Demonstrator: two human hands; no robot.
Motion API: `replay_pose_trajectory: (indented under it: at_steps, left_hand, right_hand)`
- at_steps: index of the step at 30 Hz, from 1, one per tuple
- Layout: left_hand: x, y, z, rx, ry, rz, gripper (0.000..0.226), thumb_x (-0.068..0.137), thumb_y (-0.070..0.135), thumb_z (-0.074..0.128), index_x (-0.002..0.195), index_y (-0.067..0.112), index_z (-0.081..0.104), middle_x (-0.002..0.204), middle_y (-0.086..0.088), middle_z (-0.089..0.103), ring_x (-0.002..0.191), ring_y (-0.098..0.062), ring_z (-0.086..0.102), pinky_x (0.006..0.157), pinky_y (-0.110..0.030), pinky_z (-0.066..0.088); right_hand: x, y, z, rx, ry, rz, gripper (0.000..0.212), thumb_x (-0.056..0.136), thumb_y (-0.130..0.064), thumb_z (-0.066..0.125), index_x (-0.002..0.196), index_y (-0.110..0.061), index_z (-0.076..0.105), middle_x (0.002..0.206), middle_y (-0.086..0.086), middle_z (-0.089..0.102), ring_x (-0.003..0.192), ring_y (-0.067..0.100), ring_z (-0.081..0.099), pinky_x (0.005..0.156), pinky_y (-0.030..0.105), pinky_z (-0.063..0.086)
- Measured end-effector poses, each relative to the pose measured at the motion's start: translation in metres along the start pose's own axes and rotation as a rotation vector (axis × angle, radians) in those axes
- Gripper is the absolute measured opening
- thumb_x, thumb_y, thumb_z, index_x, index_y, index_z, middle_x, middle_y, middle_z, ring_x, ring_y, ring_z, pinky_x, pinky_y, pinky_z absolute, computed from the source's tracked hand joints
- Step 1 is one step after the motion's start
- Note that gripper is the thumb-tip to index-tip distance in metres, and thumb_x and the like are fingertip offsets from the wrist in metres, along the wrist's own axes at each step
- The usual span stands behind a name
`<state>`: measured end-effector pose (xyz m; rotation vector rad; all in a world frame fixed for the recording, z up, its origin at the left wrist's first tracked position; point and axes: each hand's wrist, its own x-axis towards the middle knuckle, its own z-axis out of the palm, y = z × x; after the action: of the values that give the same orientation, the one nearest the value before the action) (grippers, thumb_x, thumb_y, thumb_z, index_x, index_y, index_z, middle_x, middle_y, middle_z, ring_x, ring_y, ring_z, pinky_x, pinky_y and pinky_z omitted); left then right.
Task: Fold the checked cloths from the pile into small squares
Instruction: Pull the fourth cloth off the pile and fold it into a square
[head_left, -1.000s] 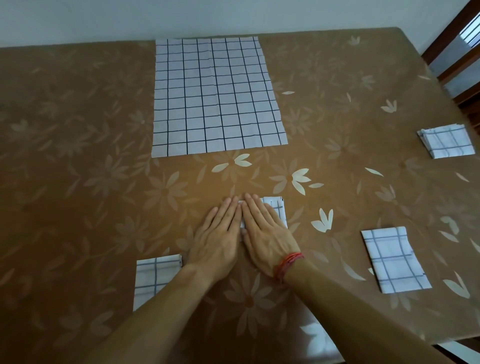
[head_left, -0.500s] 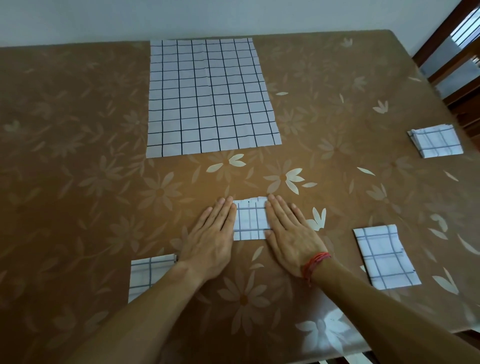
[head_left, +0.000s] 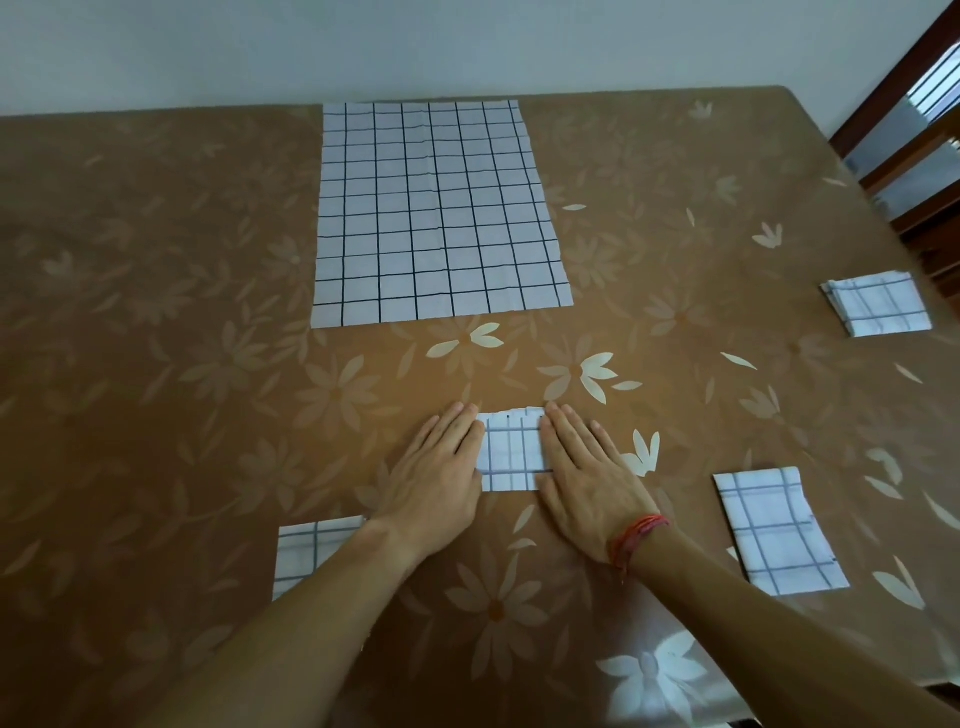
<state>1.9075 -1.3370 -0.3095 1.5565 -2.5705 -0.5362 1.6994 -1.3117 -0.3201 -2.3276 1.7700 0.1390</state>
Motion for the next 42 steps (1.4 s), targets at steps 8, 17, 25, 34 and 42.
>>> replay_pose_trajectory:
  at_steps: [8,17,25,34,42]
  left_hand:
    - [0.028,0.006,-0.018,-0.098,0.013,-0.093,0.065,0.077,0.013,0.064,0.136,0.021,0.039,0.127,0.004,0.042,0.118,-0.017,0.035,0.100,-0.027,0.030]
    - [0.037,0.010,-0.027,-0.464,0.030,-0.214,0.048,0.078,-0.007,0.057,0.112,0.025,0.050,0.108,0.011,0.046,0.100,-0.008,0.050,0.080,-0.022,0.048]
    - [0.025,0.029,-0.049,-0.803,0.149,-0.336,0.040,0.079,-0.005,0.067,0.102,0.026,0.057,0.091,0.007,0.064,0.086,-0.008,0.060,0.069,-0.011,0.047]
    - [-0.002,0.045,-0.100,-0.995,0.276,-0.294,0.028,0.078,0.003,0.076,0.094,0.023,0.063,0.092,0.002,0.067,0.085,-0.009,0.063,0.077,-0.019,0.052]
    - [-0.052,0.040,-0.150,-1.158,0.264,-0.408,0.012,0.084,0.015,0.073,0.096,0.019,0.073,0.090,0.012,0.074,0.086,-0.001,0.069,0.078,-0.023,0.055]
  right_hand:
    - [0.014,-0.001,-0.025,0.064,0.057,-0.025,0.072,0.082,-0.047,0.040,0.143,-0.009,0.037,0.140,0.008,0.045,0.125,0.027,0.046,0.104,0.041,0.041]
    - [0.032,-0.003,-0.043,0.082,-0.042,-0.011,0.092,0.072,-0.035,0.061,0.149,-0.030,0.010,0.126,0.003,0.042,0.113,0.025,0.043,0.098,0.036,0.042]
    - [0.030,-0.011,-0.068,0.107,0.210,-0.057,0.042,0.075,-0.017,0.070,0.117,-0.019,0.064,0.115,0.003,0.063,0.096,0.027,0.060,0.079,0.038,0.053]
    - [0.017,0.044,-0.019,0.336,0.012,0.183,0.010,0.088,-0.041,0.056,0.092,-0.038,0.063,0.073,-0.009,0.065,0.070,0.020,0.065,0.048,0.028,0.052]
    - [-0.038,-0.048,-0.168,0.653,0.275,0.212,0.009,0.083,-0.019,0.066,0.077,-0.013,0.068,0.071,0.005,0.069,0.068,0.021,0.065,0.065,0.036,0.055]
